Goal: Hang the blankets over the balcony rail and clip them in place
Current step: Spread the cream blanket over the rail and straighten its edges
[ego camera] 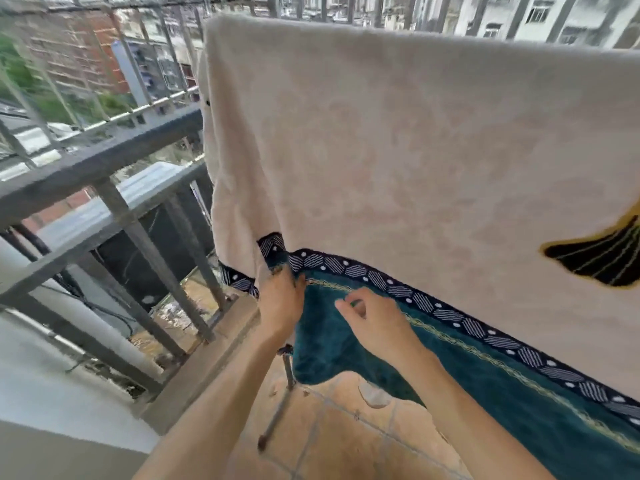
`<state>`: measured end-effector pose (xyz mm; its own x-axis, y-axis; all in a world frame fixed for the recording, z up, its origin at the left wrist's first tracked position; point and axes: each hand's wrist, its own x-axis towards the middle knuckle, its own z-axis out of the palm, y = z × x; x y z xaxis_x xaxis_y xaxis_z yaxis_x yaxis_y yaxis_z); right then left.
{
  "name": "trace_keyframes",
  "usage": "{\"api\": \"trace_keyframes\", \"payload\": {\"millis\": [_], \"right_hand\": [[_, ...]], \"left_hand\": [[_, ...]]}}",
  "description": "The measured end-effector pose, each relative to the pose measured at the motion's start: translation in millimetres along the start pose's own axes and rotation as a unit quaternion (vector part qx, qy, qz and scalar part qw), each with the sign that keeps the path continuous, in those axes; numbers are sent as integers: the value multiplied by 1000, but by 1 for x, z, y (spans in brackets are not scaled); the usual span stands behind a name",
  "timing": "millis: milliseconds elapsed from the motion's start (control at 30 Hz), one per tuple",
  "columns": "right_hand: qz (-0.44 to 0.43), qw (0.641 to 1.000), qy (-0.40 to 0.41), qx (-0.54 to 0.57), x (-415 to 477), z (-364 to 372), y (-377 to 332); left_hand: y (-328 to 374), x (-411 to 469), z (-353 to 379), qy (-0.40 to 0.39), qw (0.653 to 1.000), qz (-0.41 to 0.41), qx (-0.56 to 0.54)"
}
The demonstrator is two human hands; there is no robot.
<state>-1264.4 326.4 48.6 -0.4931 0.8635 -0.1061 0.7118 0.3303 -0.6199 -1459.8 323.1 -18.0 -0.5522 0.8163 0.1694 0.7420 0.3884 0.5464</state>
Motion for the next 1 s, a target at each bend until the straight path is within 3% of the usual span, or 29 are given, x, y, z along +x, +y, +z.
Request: {"api": "trace_keyframes", "payload": {"millis": [200,400,533,700,833,1000], "right_hand": [[-42,982,106,-148,66,19,-86],[-155,940,67,-296,92,71,-111],[-139,919,-23,-368,85,114,-93],[-84,928,-51,-360,72,165,-34],[-34,938,-90,-333,56,195,11],[-47,921,-89,-376,60,194,22]], "left_hand": [[-45,-35,3,-2,991,127,-45],[-90,-45,2,17,989,110,-97],[-121,-66,17,11,992,102,-78],[-143,-106,65,-134,989,30,-52],[-147,-129,92,-266,964,-6,-2],[-142,-127,90,-276,961,-24,-12]]}}
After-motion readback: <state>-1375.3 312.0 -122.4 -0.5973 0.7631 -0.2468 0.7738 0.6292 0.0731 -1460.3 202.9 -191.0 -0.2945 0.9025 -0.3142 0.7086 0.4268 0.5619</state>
